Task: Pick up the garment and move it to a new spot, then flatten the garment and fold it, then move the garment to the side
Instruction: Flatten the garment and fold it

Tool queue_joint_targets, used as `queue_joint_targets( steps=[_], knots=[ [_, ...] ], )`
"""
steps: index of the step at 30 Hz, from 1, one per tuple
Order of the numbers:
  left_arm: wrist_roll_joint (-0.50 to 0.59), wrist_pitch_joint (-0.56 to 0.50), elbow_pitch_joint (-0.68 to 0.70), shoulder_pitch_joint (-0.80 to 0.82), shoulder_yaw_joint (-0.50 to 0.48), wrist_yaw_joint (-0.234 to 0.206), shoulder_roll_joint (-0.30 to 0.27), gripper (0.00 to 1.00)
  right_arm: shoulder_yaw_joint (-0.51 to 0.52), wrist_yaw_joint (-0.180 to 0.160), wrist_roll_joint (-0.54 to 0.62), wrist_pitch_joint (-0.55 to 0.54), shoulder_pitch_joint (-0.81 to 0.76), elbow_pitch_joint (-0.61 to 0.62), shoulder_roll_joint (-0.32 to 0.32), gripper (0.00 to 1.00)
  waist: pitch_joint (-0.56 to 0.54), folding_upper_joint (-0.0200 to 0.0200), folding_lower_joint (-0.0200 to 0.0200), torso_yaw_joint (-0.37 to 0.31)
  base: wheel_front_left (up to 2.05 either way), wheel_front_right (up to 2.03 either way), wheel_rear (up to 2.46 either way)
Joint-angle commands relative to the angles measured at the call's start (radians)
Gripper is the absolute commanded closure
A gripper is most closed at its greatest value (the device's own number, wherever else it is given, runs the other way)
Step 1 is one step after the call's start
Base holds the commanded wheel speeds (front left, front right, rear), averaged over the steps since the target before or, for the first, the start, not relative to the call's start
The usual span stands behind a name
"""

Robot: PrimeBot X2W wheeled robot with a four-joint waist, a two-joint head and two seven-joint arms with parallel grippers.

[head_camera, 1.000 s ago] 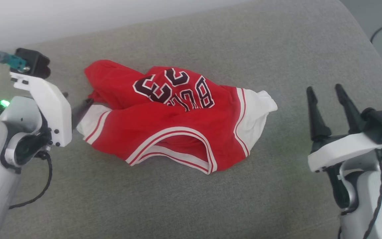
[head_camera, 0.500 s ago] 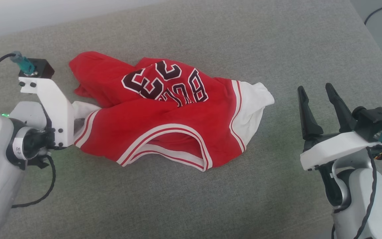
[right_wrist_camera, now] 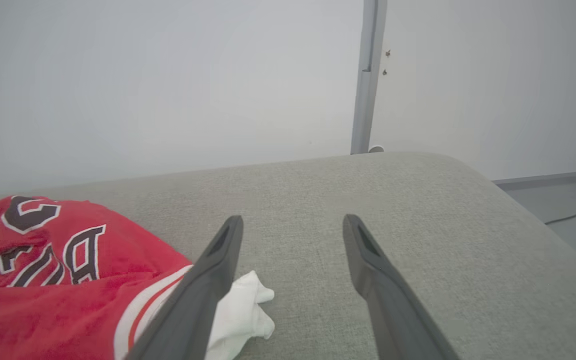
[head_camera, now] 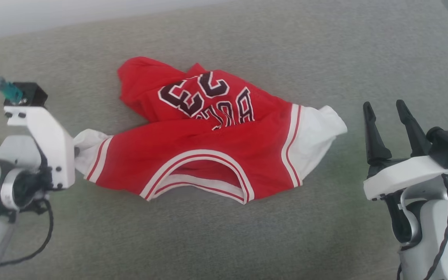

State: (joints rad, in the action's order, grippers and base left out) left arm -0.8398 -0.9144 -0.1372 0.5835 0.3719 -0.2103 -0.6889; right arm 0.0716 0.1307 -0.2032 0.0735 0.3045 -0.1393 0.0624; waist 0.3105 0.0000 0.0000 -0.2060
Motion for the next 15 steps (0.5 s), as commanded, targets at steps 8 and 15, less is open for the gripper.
queue_joint_targets(
  steps=[8,15],
  knots=[
    [-0.027,0.012,0.166,-0.229,-0.070,-0.119,-0.074,1.00,0.014,0.000,0.016,-0.030,-0.016,0.025,0.003,0.00,-0.021,0.0000,0.0000,0.066,0.00,0.00,0.00],
    [-0.045,0.054,0.173,-0.368,-0.092,-0.152,-0.074,1.00,0.010,0.000,0.017,-0.048,-0.023,0.033,0.003,0.00,-0.017,0.0000,0.0000,0.083,0.00,0.00,0.00]
  ],
)
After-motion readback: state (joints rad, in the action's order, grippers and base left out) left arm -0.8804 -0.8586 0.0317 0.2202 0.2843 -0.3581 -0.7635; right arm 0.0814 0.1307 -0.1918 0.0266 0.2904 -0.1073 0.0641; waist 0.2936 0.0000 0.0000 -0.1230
